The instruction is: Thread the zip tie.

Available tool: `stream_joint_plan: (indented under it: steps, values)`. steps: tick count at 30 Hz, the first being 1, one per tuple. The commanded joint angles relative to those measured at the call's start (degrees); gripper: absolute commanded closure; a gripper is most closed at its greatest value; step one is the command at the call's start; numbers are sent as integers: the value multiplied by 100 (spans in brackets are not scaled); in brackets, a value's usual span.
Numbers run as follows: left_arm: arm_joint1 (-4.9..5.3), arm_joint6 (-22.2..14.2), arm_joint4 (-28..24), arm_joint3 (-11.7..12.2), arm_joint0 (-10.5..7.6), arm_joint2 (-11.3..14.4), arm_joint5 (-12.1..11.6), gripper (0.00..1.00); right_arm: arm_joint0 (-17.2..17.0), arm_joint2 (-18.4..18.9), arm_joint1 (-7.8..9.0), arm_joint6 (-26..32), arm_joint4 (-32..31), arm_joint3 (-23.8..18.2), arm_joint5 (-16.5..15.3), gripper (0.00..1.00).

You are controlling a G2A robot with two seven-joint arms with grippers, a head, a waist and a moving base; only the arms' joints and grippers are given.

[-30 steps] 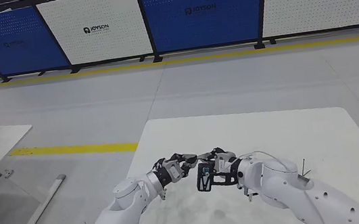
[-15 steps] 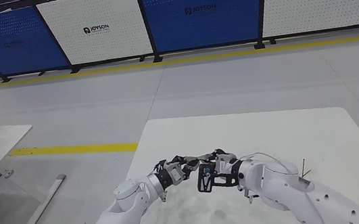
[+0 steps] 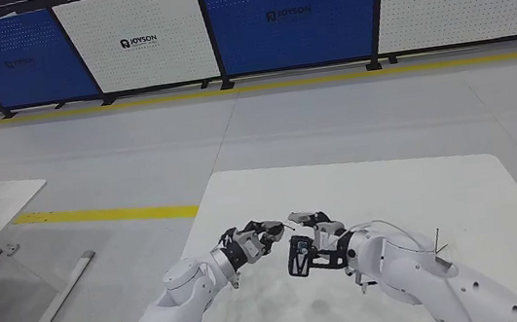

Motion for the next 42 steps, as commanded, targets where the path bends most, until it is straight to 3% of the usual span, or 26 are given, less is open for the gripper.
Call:
stream_joint_plan:
  steps: [1, 7, 9, 13, 16, 17, 28, 31, 36, 39, 42]
  values:
    - [-2, 93, 62, -7, 13, -15, -86, 100, -73, 81, 38, -51, 31, -1, 0, 39]
    - [6, 388, 654, -58, 77, -34, -564, 100, -475, 594, 220, -315, 567, 60, 0, 21]
    - [13, 485, 1004, -76, 101, -21, -778, 100, -638, 823, 286, -330, 876, 30, 0, 0]
    - [19, 658, 1602, -91, 155, 7, -1205, 100, -892, 1129, 392, -330, 1658, -49, 0, 0]
    - [16, 841, 2108, -87, 191, 61, -1547, 100, -934, 1126, 477, -178, 2510, -61, 0, 0]
    - [13, 862, 2226, -83, 196, 87, -1630, 100, -934, 1126, 477, -178, 2510, -61, 0, 0]
    - [11, 892, 2251, -89, 194, 90, -1652, 100, -976, 1128, 472, -198, 2611, -47, 0, 0]
    - [-7, 1225, 2599, -88, 228, 113, -1995, 100, -959, 974, 467, -239, 3852, 15, 0, 0]
    - [-9, 1230, 3146, 9, 225, 158, -2305, 100, -448, 498, 550, 212, 6256, 179, 0, 0]
    - [2, 1164, 3470, 12, 263, 175, -2391, 100, -214, 348, 595, 516, 7321, 303, 0, 0]
    - [9, 1112, 3646, -41, 316, 175, -2398, 100, -84, 346, 563, 1344, 9086, 552, 0, 0]
